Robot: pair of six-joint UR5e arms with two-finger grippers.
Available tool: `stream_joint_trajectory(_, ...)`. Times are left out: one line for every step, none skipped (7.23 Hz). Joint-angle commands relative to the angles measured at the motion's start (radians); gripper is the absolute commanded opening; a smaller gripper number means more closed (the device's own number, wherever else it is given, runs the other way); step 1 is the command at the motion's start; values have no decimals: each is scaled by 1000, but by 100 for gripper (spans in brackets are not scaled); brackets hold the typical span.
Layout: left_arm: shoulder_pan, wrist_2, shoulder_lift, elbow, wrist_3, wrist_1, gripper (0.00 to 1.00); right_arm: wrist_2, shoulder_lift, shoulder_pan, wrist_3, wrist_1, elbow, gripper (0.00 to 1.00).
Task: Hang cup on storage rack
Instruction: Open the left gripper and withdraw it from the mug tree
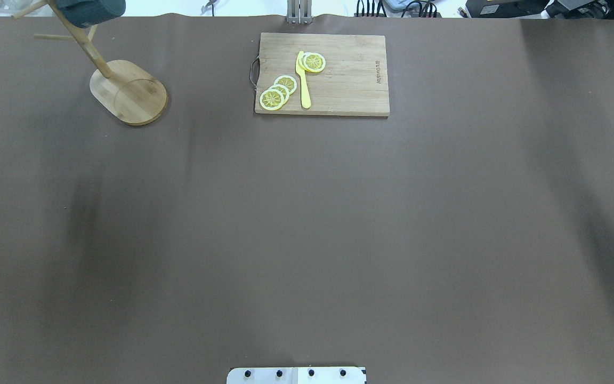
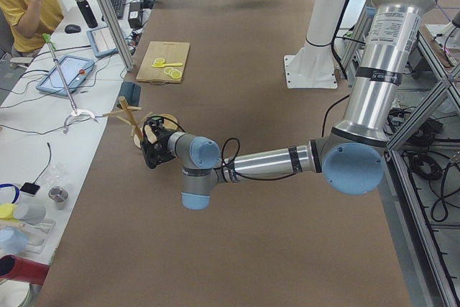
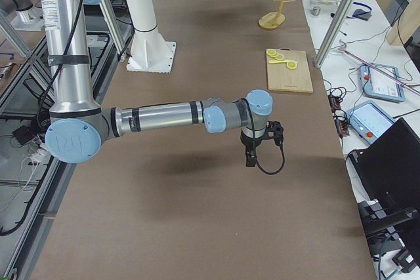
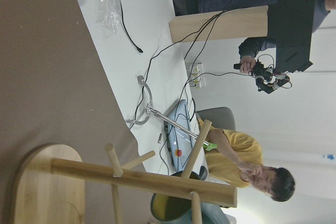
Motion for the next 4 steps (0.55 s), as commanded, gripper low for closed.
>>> stream_joint_trajectory(-93, -106, 61, -128, 532, 277, 98, -2, 0, 1, -5, 0, 9, 100)
stream_joint_trajectory(-110, -103, 96, -169, 743, 369, 98, -4, 1, 6, -6, 0, 8, 100)
stream_joint_trajectory(-124, -100, 108, -170, 897, 411, 98, -5, 0, 15, -6, 0, 8, 100)
stream_joint_trajectory(-141, -97, 110, -170, 990, 439, 98, -7, -5, 26, -6, 0, 9, 100)
